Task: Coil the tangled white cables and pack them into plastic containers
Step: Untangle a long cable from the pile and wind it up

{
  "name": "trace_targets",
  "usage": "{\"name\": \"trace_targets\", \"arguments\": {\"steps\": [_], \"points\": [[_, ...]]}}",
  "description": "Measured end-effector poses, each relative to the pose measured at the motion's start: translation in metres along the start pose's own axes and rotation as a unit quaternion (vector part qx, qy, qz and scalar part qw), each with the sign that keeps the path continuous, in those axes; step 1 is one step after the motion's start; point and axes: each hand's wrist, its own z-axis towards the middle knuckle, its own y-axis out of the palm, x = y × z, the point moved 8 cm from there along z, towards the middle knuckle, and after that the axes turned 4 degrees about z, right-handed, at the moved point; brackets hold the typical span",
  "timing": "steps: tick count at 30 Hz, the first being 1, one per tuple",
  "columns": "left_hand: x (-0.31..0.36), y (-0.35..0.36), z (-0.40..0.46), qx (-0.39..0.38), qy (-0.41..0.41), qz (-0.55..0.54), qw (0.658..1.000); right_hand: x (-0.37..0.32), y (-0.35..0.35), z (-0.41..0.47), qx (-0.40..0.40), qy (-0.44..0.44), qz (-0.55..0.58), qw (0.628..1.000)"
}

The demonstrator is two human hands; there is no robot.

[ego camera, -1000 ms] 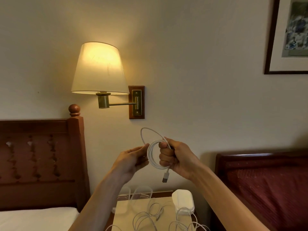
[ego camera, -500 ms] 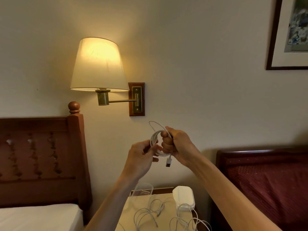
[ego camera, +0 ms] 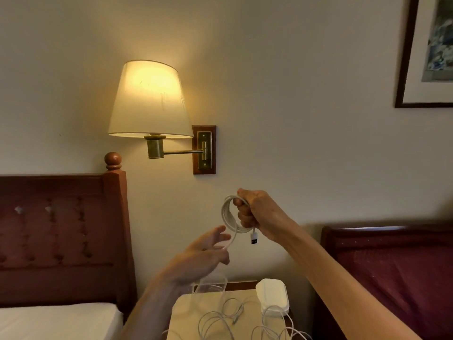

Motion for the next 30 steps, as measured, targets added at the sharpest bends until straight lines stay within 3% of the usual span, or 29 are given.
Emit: {"name": "trace_targets", "arguments": {"steps": [3, 6, 8, 15, 21, 24, 27, 30], "points": [[0.037, -0.018, -0.010, 0.013, 0.054, -0.121, 0.991, 0.000, 0.006, -0.002, -0.008, -0.007, -0.021, 1.000], [0.045, -0.047, -0.001, 0.183, 0.081, -0.262, 0.944, -0.003, 0.010, -0.004, -0.026, -0.016, -0.014, 0.999], [0.044, -0.050, 0.005, 0.231, 0.086, -0.237, 0.940, -0.004, 0.014, -0.006, -0.038, -0.017, -0.001, 0.999], [0.045, -0.035, 0.010, 0.156, 0.116, -0.159, 0.968, -0.007, 0.018, -0.012, -0.058, -0.014, 0.043, 0.997], [0.038, -0.027, 0.013, 0.103, 0.086, -0.227, 0.964, -0.004, 0.018, -0.012, -0.040, -0.008, 0.054, 0.998], [0.038, -0.027, 0.014, 0.119, 0.097, -0.218, 0.964, -0.001, 0.019, -0.014, -0.029, -0.010, 0.045, 0.999], [0.044, -0.028, 0.015, 0.171, 0.136, -0.164, 0.962, -0.007, 0.015, -0.014, 0.015, -0.066, -0.047, 0.997], [0.048, -0.037, 0.013, 0.234, 0.162, -0.127, 0.950, -0.018, 0.002, -0.019, 0.101, -0.160, -0.219, 0.957]]}}
